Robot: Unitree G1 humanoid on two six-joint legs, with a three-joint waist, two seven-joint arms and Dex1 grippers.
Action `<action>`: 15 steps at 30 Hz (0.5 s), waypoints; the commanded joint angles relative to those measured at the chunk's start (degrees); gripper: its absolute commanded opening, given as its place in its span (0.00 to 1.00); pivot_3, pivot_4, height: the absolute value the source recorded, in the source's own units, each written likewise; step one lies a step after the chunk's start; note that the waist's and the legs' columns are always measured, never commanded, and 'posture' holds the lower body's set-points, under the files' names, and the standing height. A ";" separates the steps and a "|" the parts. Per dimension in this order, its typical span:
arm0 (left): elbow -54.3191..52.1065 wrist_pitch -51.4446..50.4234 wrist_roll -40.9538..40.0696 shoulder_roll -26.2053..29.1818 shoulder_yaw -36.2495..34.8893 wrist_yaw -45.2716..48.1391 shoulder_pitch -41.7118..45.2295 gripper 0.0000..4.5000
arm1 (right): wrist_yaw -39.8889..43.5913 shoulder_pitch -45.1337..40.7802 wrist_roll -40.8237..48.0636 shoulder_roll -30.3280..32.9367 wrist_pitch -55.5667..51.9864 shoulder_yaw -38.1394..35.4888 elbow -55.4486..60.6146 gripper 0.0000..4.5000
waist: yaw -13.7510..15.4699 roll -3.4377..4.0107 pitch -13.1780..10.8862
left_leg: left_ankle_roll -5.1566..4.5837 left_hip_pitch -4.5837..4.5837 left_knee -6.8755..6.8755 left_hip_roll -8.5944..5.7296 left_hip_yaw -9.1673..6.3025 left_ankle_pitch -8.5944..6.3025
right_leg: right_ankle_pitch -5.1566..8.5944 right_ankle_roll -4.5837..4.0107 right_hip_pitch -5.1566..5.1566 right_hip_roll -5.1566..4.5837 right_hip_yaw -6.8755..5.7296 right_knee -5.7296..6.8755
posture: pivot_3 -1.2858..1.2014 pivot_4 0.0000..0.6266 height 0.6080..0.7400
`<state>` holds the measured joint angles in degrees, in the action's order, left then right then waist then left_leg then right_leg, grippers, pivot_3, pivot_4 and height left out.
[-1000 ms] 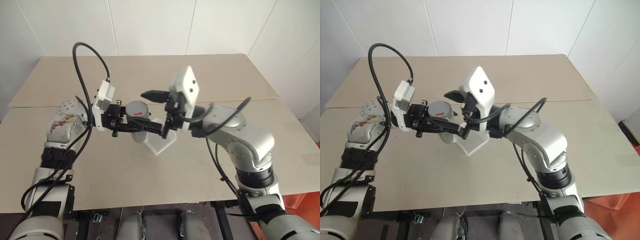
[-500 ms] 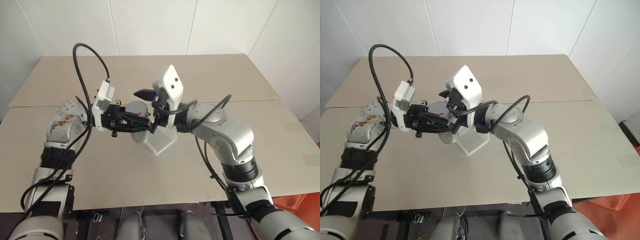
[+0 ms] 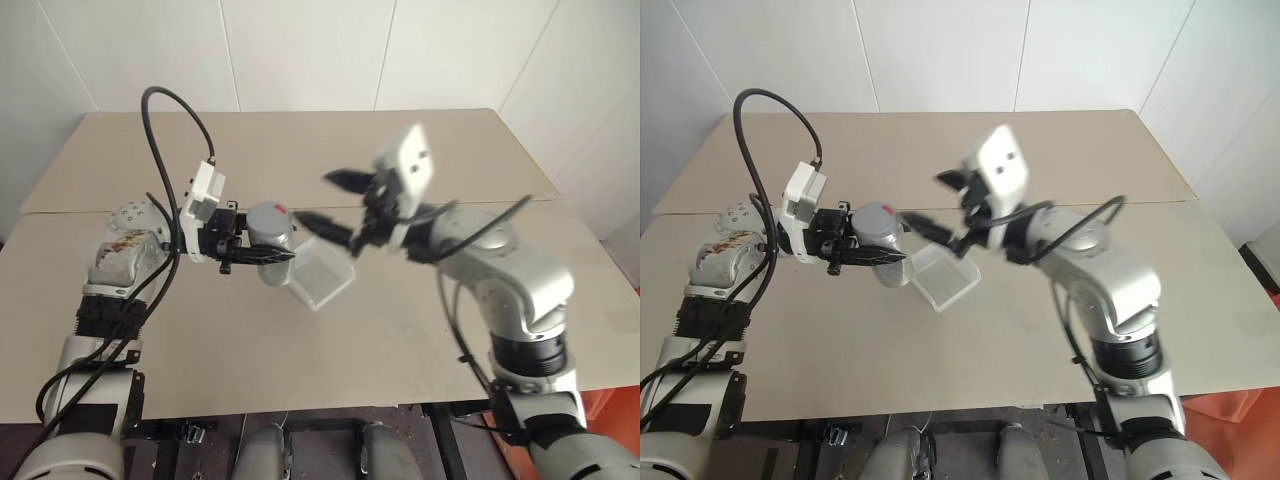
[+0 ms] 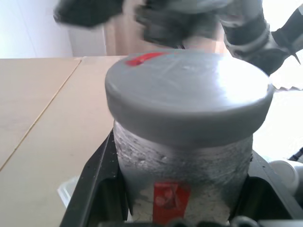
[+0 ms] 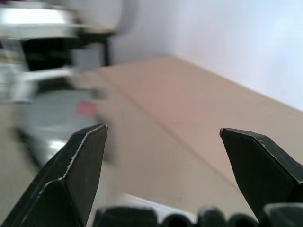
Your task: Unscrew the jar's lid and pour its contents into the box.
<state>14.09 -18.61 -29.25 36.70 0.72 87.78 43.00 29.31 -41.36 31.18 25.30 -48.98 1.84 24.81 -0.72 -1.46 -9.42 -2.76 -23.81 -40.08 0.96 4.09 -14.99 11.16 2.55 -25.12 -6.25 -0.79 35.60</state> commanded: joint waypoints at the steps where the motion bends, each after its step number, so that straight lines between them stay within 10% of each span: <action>1: -1.77 1.07 -0.73 0.11 -1.05 0.33 0.79 0.45 | 1.16 0.16 1.39 0.34 0.53 -0.10 3.75 1.00 | -0.24 0.00 0.00 | 0.00 0.00 0.00 0.00 0.00 0.00 | 0.00 0.00 -0.02 0.01 0.01 0.00 | 0.52 0.24 1.00; 15: -0.69 2.16 -0.21 -0.76 -0.65 0.06 1.74 0.45 | 3.51 -3.28 5.06 -4.04 0.29 5.10 5.85 1.00 | -0.11 0.00 0.00 | 0.00 0.00 -0.03 0.00 -0.01 0.00 | 0.00 0.00 0.00 0.01 0.03 0.00 | 0.52 0.24 1.00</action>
<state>14.16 -17.43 -29.19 35.93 0.80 87.76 43.12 33.13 -43.18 36.06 21.58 -48.99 6.67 29.65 -0.83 -1.46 -9.42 -2.76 -23.81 -40.10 0.96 4.07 -14.99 11.16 2.55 -25.13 -6.23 -0.77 35.61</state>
